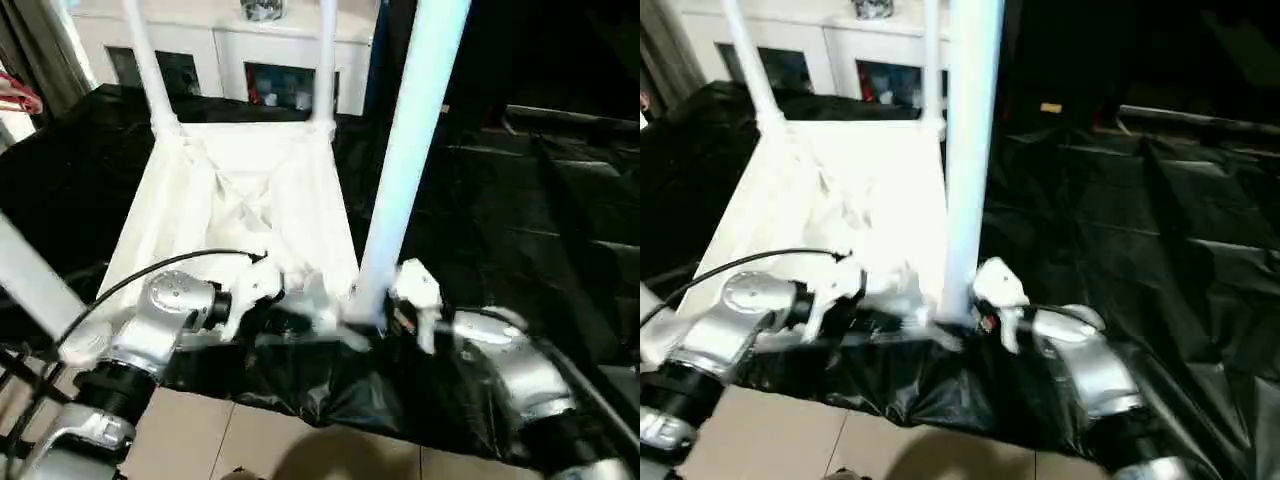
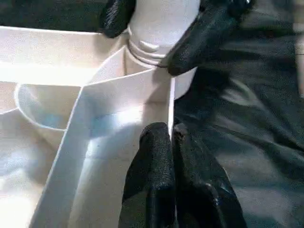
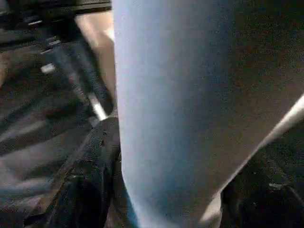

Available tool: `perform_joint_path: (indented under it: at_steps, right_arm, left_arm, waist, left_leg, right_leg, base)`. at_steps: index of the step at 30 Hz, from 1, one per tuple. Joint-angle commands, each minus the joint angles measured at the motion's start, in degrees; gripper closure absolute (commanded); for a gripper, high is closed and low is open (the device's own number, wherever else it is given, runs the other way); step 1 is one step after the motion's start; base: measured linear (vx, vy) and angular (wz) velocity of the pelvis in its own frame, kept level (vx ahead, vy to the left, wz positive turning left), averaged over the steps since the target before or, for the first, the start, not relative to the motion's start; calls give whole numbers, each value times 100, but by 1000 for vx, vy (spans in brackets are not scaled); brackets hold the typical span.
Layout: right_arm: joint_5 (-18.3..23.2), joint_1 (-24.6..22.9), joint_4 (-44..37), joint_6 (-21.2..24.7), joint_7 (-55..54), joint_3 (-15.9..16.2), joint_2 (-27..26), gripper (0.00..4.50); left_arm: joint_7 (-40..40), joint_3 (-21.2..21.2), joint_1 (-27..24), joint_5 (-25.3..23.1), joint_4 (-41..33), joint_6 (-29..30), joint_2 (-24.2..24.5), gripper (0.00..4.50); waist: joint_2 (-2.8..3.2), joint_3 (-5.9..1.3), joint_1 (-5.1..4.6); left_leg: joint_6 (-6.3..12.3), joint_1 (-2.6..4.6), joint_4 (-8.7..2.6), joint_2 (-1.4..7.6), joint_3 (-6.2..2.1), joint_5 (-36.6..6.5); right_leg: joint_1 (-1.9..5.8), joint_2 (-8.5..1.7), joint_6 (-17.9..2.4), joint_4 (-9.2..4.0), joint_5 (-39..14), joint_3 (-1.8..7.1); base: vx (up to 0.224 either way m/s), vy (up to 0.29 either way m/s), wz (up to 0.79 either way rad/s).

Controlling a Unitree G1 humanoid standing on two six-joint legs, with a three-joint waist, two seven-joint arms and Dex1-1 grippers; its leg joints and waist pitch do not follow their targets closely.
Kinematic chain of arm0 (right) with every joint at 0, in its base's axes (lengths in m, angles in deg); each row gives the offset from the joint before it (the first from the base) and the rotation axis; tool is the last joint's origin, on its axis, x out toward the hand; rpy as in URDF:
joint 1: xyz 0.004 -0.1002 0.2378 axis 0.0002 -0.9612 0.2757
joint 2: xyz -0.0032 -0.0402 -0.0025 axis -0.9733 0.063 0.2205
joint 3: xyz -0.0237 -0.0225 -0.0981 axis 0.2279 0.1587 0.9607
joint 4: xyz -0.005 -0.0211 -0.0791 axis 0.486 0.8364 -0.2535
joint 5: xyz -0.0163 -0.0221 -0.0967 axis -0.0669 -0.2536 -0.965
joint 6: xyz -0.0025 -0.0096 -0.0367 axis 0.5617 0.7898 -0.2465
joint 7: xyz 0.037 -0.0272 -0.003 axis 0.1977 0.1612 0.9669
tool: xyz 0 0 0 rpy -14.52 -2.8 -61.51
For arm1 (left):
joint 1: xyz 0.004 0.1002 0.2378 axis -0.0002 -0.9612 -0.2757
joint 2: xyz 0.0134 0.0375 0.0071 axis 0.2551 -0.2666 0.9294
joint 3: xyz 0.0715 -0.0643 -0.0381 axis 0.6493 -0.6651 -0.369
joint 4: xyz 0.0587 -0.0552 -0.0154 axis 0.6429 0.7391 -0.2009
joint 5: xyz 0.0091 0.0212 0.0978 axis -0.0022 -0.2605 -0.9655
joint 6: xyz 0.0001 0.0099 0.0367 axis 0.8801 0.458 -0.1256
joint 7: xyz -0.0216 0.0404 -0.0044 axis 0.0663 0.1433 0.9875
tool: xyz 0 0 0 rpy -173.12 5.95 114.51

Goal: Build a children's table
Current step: Rotate leg to tighten

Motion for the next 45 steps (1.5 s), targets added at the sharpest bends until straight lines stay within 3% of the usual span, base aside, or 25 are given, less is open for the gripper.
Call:
perform_joint_path:
  at_steps: [1, 4, 5, 11, 13, 14, 18, 22, 25, 27, 31, 33, 34, 35, 40, 45]
  right_arm:
    - [-242, 15, 270, 70, -758, 113, -382, 187]
    - [-278, 53, 418, 147, -1240, 9, -660, 187]
    - [-335, 134, 569, 244, -1719, -59, -921, 187]
    - [-583, 339, 831, 327, -2460, -15, -1424, 187]
    - [-543, 375, 905, 247, -2459, -28, -1539, 187]
    - [-305, 382, 874, 314, -2379, -199, -1622, 132]
    - [-147, 377, 762, 411, -2302, -306, -1606, 108]
    - [-15, 328, 495, 439, -1745, -264, -1277, 83]
    - [177, 221, 181, 511, -894, -138, -891, 83]
    - [200, 174, 81, 508, -585, -67, -731, 83]
    - [368, 65, -208, 484, 327, 61, -170, 83]
    - [427, 54, -316, 498, 657, 92, 32, 108]
    - [441, 51, -364, 508, 798, 130, 121, 108]
    - [443, 51, -378, 512, 840, 143, 148, 125]
    - [392, 103, -395, 444, 1216, 288, 361, 168]
    - [411, 127, -385, 428, 1359, 335, 391, 189]
  left_arm:
    - [-828, -124, 156, -59, -20, 193, -369, 450]
    - [-1204, -125, 177, -123, -82, 381, -586, 450]
    - [-1562, -113, 194, -188, -130, 579, -809, 450]
    - [-2174, -78, 204, -309, -197, 805, -1265, 450]
    - [-2168, -19, 170, -307, -243, 804, -1341, 450]
    - [-2067, 37, 141, -298, -297, 788, -1333, 450]
    - [-1914, 71, 110, -287, -362, 779, -1261, 450]
    - [-1321, 113, 42, -150, -443, 588, -929, 450]
    - [-857, 85, 18, -27, -451, 398, -646, 450]
    - [-696, 74, 13, 2, -422, 299, -538, 450]
    - [-223, 17, 40, 84, -282, 159, -217, 450]
    - [54, 20, 73, 159, -212, 75, -100, 450]
    - [210, 18, 92, 226, -191, 67, -49, 450]
    - [258, 17, 97, 248, -185, 65, -34, 450]
    - [614, 53, 229, 305, -18, -46, 55, 450]
    - [681, 71, 278, 297, 44, -92, 85, 450]
  waist:
    - [6, -280, -48]
    - [3, -282, -91]
    - [18, -281, -117]
    - [0, -320, -152]
    - [47, -328, -154]
    - [38, -330, -161]
    - [61, -334, -166]
    - [69, -337, -181]
    - [59, -362, -168]
    - [70, -372, -176]
    - [71, -356, -148]
    - [71, -354, -125]
    - [16, -352, -132]
    - [45, -352, -109]
    - [7, -352, -90]
    - [10, -357, -32]
  left_leg:
    - [-125, 122, -399, 144, -44, -1650]
    - [-199, 105, -417, 132, -68, -1745]
    - [-187, 114, -413, 143, -58, -1723]
    - [-75, 62, -373, 102, -51, -1304]
    - [-40, 66, -368, 106, -48, -1238]
    - [-4, 64, -363, 102, -39, -1252]
    - [-2, 77, -382, 118, -50, -1329]
    - [1, 70, -388, 116, -53, -1345]
    - [137, 50, -363, 114, -55, -1105]
    - [229, 48, -341, 114, -37, -941]
    - [232, 70, -347, 131, -32, -1066]
    - [228, 67, -351, 136, -29, -1107]
    - [235, 72, -351, 139, -19, -1113]
    - [225, 77, -350, 142, -25, -1103]
    - [243, 71, -342, 139, -17, -1036]
    - [256, 76, -336, 151, -16, -973]
  right_leg:
    - [157, -409, -1099, -497, -1326, 232]
    - [161, -413, -940, -531, -1671, 240]
    - [135, -404, -948, -534, -1520, 254]
    - [184, -381, -980, -481, -931, 245]
    - [182, -373, -1007, -468, -720, 242]
    - [184, -373, -1021, -473, -664, 244]
    - [184, -371, -1026, -479, -694, 234]
    - [200, -371, -1043, -475, -607, 233]
    - [251, -366, -1080, -437, -184, 226]
    - [238, -364, -1203, -406, 178, 223]
    - [236, -363, -1247, -428, -18, 219]
    - [229, -365, -1255, -421, -97, 217]
    - [224, -363, -1262, -431, -128, 217]
    - [225, -371, -1276, -417, -192, 213]
    - [224, -376, -1302, -413, -171, 213]
    - [218, -392, -1299, -402, -188, 215]
  base:
    - [0, 0, 0]
    - [0, 0, 0]
    - [0, 0, 0]
    - [0, 0, 0]
    - [0, 0, 0]
    - [0, 0, 0]
    - [0, 0, 0]
    - [0, 0, 0]
    - [0, 0, 0]
    - [0, 0, 0]
    - [0, 0, 0]
    - [0, 0, 0]
    - [0, 0, 0]
    - [0, 0, 0]
    - [0, 0, 0]
    - [0, 0, 0]
